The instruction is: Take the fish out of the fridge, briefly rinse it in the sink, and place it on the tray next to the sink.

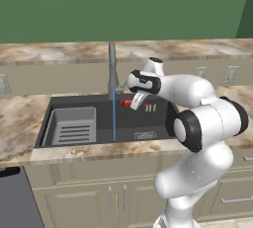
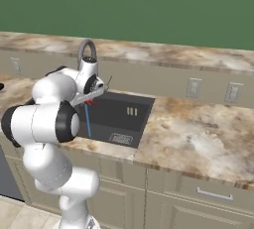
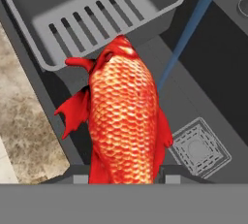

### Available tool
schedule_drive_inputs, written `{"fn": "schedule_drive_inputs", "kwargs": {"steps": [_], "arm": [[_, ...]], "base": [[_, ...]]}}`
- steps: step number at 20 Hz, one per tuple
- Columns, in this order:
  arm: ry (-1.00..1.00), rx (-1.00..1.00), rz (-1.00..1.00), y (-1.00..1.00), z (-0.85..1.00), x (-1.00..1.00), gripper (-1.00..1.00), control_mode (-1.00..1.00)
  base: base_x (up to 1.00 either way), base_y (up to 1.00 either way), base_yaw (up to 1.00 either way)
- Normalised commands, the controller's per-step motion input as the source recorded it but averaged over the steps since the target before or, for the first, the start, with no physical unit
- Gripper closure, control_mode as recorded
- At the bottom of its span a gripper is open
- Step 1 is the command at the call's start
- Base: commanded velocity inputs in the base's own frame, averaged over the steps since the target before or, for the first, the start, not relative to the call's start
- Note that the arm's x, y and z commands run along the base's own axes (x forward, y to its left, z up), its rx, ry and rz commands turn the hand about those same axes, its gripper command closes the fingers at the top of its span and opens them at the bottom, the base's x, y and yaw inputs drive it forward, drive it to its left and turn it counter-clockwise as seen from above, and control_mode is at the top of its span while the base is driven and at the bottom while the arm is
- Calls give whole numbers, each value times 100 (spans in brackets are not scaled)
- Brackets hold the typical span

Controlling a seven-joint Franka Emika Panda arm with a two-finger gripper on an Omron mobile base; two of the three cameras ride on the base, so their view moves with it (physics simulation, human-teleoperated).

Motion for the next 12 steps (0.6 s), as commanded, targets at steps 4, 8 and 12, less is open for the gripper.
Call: {"fn": "schedule_drive_inputs", "kwargs": {"steps": [4, 8, 12], "arm": [[-5, 0, 7, 0, -16, 0, 100, -100], [-2, 0, 8, 0, -13, 0, 100, -100], [-5, 0, 7, 0, -6, 0, 100, -100]], "base": [[0, 0, 0], [0, 0, 0], [0, 0, 0]]}}
